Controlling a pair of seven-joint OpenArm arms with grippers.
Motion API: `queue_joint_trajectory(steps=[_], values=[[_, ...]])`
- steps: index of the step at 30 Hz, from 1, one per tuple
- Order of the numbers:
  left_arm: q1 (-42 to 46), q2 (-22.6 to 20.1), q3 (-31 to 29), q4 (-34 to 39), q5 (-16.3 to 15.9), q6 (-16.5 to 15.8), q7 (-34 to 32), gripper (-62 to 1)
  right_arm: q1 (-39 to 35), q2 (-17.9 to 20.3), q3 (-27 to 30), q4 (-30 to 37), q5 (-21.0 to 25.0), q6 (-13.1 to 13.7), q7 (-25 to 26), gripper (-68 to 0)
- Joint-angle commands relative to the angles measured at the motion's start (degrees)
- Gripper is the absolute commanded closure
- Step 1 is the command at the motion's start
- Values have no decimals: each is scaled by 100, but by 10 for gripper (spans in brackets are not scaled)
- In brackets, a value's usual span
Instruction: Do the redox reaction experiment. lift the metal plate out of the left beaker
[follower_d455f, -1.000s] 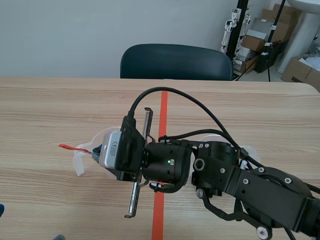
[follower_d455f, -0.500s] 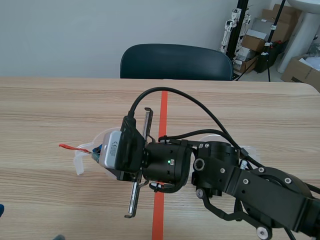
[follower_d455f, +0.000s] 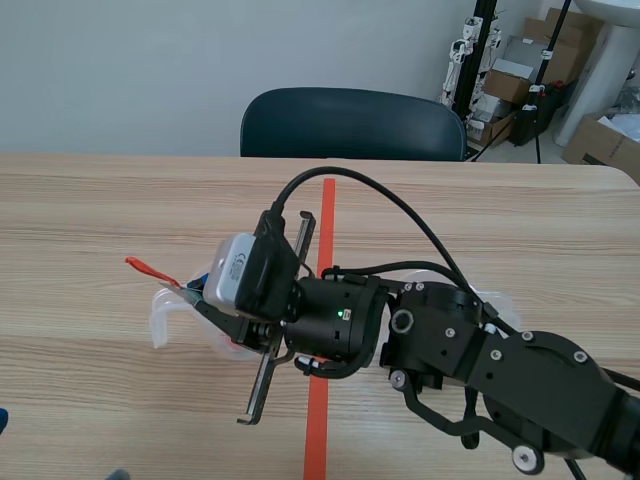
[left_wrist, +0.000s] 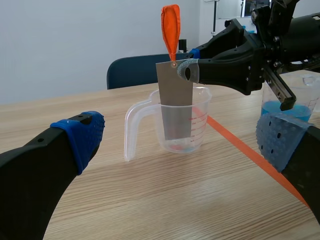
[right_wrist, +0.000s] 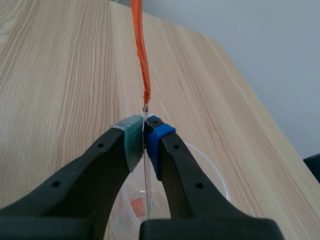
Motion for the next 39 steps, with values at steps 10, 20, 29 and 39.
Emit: queue_joint_trajectory(steps=[10, 20, 29, 39], values=[[46, -2, 4, 59, -22, 9, -83, -623, 131, 109, 17, 55, 964, -37, -81, -4], [46, -2, 4, 59, -22, 9, -83, -623, 162, 109, 24, 55, 1786, 356, -361, -4], [46, -2, 4, 59, -20, 9, -83, -623, 216, 269, 175, 245, 2197, 636, -426, -4], [46, -2, 4, 59, -22, 9, -81, -623, 448, 586, 319, 811, 2828, 743, -673, -4]])
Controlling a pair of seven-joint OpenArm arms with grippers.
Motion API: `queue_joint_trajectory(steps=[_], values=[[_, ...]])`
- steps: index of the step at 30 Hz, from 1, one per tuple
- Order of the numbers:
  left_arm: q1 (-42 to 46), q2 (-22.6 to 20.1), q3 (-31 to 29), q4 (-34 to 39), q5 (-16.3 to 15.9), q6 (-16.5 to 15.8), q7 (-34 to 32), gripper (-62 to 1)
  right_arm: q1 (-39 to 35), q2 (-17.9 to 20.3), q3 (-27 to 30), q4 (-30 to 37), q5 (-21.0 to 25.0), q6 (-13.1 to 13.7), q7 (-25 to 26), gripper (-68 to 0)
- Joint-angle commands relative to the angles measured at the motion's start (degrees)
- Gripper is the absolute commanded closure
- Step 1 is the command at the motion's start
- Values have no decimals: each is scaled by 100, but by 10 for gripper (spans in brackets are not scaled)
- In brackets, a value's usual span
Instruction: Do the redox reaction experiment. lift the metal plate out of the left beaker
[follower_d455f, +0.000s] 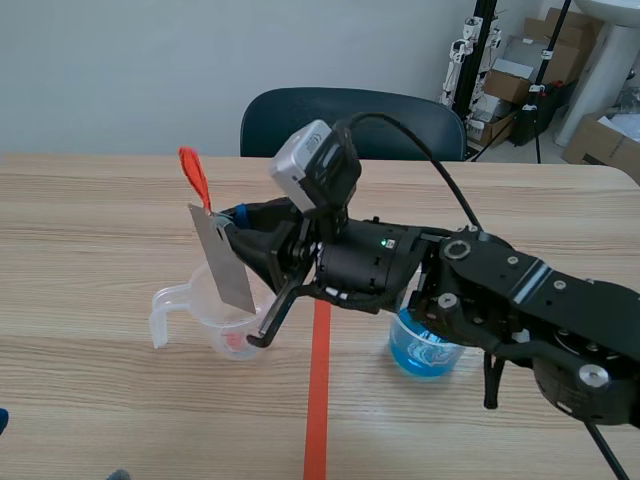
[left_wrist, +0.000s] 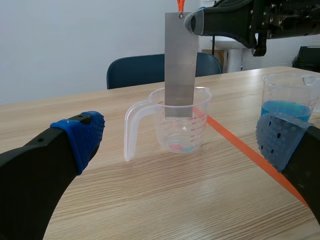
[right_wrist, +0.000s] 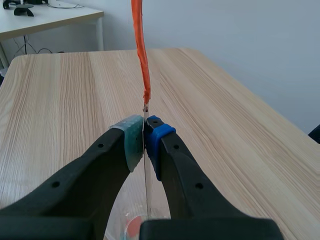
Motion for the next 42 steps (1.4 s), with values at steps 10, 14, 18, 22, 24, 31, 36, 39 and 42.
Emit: queue_joint_trajectory(steps=[10, 14, 18, 22, 24, 31, 36, 39, 42], values=[[46, -4, 4, 59, -20, 9, -81, -623, 177, 378, 378, 1097, 970, 280, -772, -4], [46, -4, 4, 59, -20, 9, -81, -623, 323, 575, 378, 1504, 1751, 420, -1388, -4], [46, -4, 4, 59, -20, 9, -81, -623, 570, 752, 378, 1762, 2564, 433, -1971, -4], [46, -4, 4, 59, -20, 9, -81, -623, 846, 903, 378, 1823, 3132, 433, -2321, -4], [46, -4, 4, 59, -22, 9, -81, -623, 975, 960, 378, 1823, 3359, 433, -2439, -4], [46, -4, 4, 59, -20, 9, -81, -623, 1279, 1010, 378, 1823, 3458, 461, -2828, -4], [46, -4, 4, 59, -20, 9, -81, -623, 1425, 1043, 376, 1827, 3672, 540, -2892, -4], [46, -4, 4, 59, -20, 9, -81, -623, 1502, 1043, 376, 1827, 3840, 564, -3010, -4], [46, -4, 4, 59, -20, 9, -81, -623, 1591, 1032, 317, 1827, 3891, 577, -3032, -4]])
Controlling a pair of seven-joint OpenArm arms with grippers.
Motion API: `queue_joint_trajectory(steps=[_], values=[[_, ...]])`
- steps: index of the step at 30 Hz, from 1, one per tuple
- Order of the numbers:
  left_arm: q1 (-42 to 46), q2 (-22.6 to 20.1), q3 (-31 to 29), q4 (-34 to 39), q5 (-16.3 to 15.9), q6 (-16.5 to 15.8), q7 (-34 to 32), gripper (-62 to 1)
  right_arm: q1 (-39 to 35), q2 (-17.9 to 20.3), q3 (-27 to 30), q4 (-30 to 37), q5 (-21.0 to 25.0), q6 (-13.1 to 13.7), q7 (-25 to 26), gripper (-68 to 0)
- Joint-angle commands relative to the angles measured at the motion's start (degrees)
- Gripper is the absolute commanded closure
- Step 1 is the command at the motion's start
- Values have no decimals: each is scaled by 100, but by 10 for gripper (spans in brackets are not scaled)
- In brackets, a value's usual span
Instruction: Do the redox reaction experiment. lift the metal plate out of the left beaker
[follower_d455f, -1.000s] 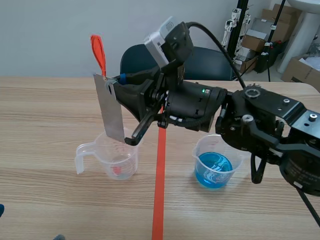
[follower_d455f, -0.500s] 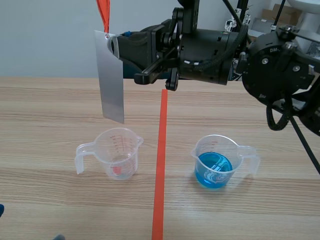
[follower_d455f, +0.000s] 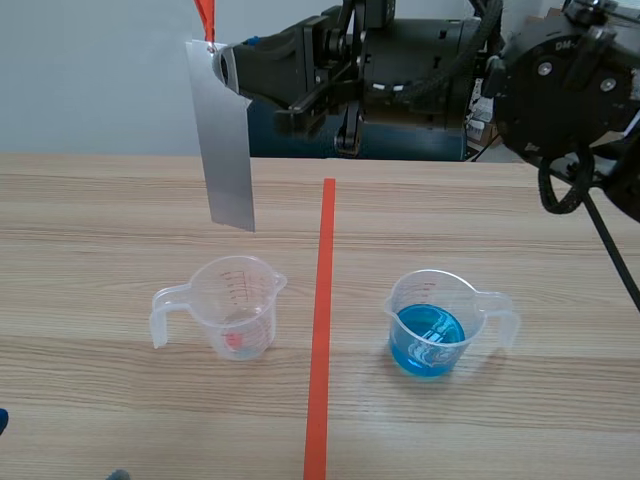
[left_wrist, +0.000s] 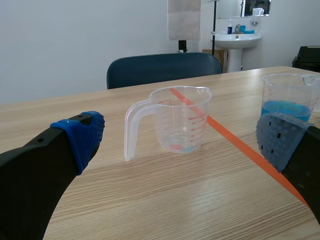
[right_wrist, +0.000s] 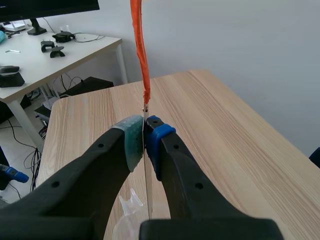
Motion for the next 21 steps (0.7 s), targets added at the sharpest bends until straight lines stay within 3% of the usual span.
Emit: queue_joint_trajectory(steps=[1, 21], values=[[46, -4, 4, 59, -20, 9, -79, -623, 201, -17, -33, 48, 125, 24, 61, -4], [-20, -4, 4, 59, -20, 9, 197, -623, 380, -208, -66, 48, 164, 129, -260, -4]])
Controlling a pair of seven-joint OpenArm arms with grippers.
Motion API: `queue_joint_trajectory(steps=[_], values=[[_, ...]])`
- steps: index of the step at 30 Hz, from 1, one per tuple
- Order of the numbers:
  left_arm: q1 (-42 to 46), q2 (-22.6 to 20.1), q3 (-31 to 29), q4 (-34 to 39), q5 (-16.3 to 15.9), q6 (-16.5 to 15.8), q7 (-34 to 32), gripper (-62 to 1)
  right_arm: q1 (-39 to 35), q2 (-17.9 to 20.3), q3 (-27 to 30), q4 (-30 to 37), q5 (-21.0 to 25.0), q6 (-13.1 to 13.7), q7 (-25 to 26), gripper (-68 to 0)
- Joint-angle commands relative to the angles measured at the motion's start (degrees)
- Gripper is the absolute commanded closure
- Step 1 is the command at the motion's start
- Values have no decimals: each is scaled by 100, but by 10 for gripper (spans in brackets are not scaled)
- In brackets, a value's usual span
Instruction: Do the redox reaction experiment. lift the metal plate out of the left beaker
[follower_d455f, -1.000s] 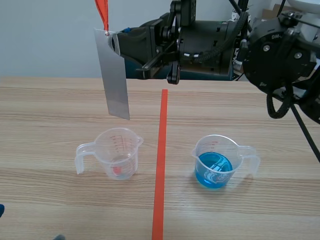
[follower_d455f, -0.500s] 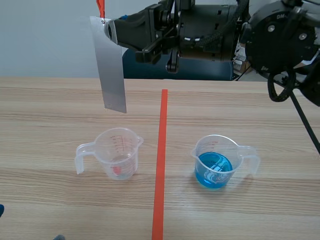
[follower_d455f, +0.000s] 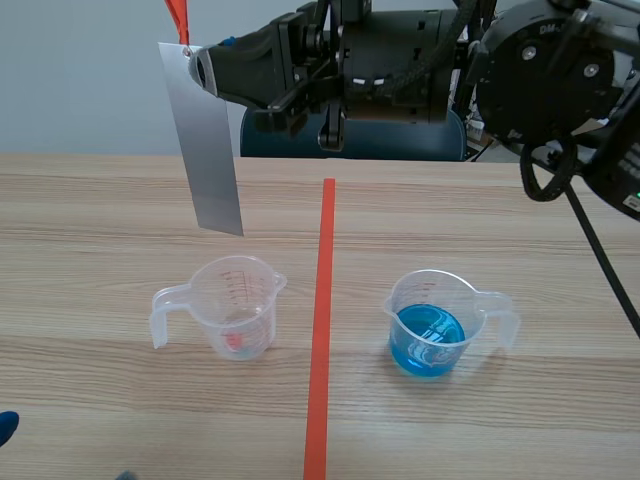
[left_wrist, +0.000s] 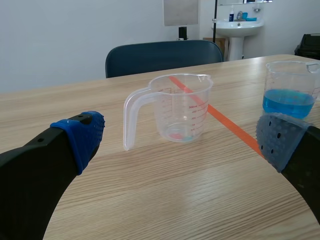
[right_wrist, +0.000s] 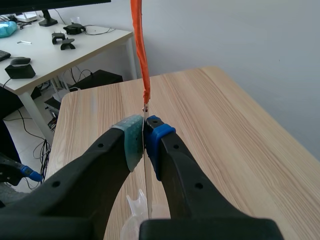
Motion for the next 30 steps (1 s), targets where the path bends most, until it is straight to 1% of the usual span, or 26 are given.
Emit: queue_joint_trajectory(steps=[1, 11, 30], values=[[-22, -4, 4, 59, -22, 9, -105, -623, 223, -2, 9, 48, 105, 2, 90, -4], [-28, -4, 4, 59, -22, 7, -103, -623, 238, -2, 9, 48, 103, 2, -44, -4], [-28, -4, 4, 59, -22, 7, -101, -623, 238, -2, 11, 48, 103, 2, -44, -4]])
